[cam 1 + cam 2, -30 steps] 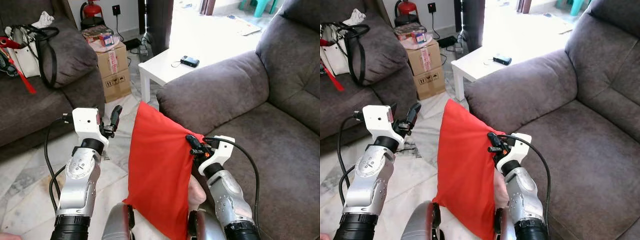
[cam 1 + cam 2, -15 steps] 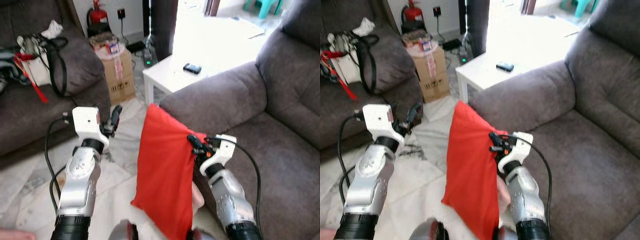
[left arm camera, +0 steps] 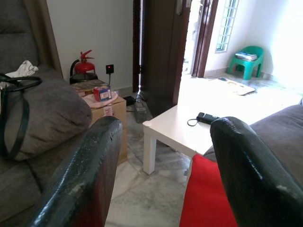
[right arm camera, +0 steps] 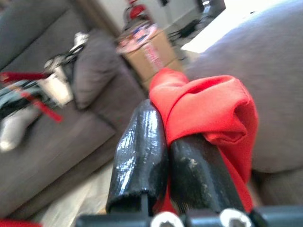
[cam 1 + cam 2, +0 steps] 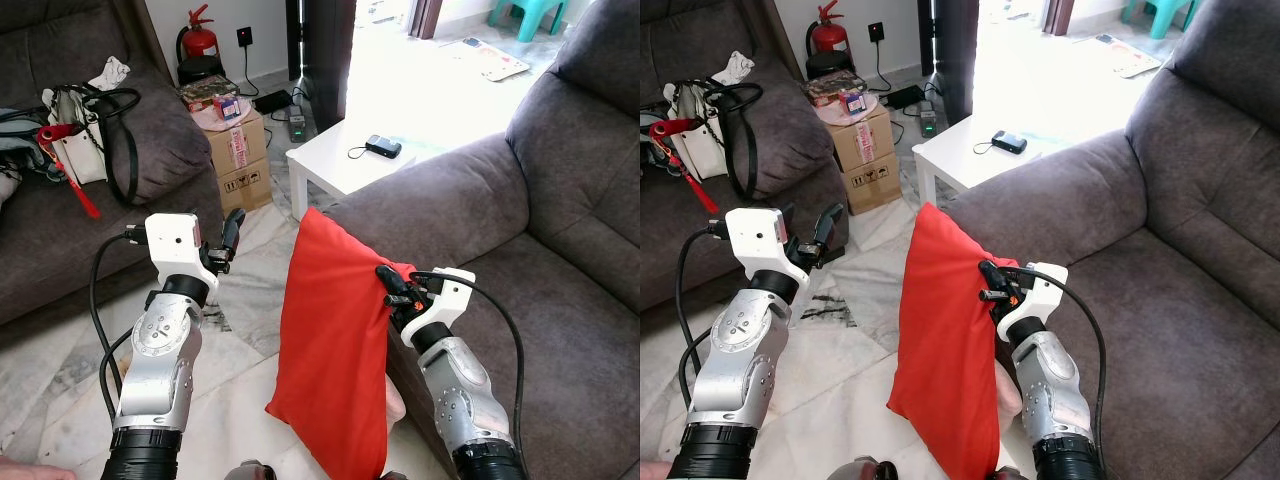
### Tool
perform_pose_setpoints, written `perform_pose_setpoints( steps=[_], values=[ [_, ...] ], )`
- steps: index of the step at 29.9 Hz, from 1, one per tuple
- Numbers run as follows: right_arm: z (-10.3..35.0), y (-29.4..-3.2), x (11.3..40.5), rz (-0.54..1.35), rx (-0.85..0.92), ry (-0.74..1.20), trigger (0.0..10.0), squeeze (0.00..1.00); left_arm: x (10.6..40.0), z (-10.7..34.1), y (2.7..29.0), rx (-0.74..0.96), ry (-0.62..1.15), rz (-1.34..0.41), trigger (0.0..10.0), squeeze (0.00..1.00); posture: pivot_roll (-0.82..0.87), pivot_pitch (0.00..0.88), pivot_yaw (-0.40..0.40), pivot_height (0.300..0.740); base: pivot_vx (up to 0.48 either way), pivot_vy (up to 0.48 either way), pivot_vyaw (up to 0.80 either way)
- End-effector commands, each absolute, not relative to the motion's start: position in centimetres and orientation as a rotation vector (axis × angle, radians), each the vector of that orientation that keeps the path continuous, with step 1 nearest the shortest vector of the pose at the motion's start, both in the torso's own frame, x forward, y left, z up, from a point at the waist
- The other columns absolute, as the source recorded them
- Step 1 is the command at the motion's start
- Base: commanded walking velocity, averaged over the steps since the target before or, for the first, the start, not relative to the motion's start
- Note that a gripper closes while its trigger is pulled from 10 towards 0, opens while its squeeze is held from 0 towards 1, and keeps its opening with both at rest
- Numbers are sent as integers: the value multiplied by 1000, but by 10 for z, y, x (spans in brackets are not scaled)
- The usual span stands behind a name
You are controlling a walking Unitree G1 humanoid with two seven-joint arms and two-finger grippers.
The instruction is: Move the pillow to the sofa from floor
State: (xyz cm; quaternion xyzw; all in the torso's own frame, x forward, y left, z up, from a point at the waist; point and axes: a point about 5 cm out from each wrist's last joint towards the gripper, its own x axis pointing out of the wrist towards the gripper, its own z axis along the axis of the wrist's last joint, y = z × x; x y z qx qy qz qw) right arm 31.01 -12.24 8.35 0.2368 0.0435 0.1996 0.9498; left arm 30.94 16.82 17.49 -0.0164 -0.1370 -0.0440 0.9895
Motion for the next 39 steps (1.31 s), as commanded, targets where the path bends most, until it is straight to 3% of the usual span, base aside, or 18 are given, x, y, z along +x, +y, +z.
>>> perform_pose_setpoints(
  steps=[1, 3, 7, 14, 24, 31, 39],
  values=[
    [128, -115, 316, 521, 458, -104, 10000, 0, 310, 175, 165, -43, -274, -107, 10000, 0, 49, 84, -28, 740, 0, 0, 0],
    [129, -107, 307, 669, 447, -84, 10000, 0, 311, 174, 164, -44, -270, -112, 10000, 0, 49, 83, -29, 740, 0, 0, 0],
    [125, -105, 297, 788, 418, -40, 10000, 0, 311, 172, 161, -46, -247, -151, 10000, 0, 48, 83, -29, 740, 0, 0, 0],
    [121, -112, 288, 873, 403, 18, 10000, 0, 310, 167, 166, -72, -196, -199, 10000, 0, 57, 85, -30, 740, 0, 0, 0],
    [111, -112, 268, 1061, 387, 120, 10000, 0, 286, 151, 174, -44, -12, -487, 10000, 0, 73, 85, -32, 740, 0, 0, 0],
    [104, -124, 263, 1089, 284, 164, 10000, 0, 274, 142, 186, 33, 89, -562, 10000, 0, 79, 85, -39, 740, 0, 0, 0],
    [133, -129, 295, 860, 280, 9, 10000, 0, 281, 146, 187, 32, 65, -494, 10000, 0, 77, 79, -44, 740, 0, 0, 0]
  ],
)
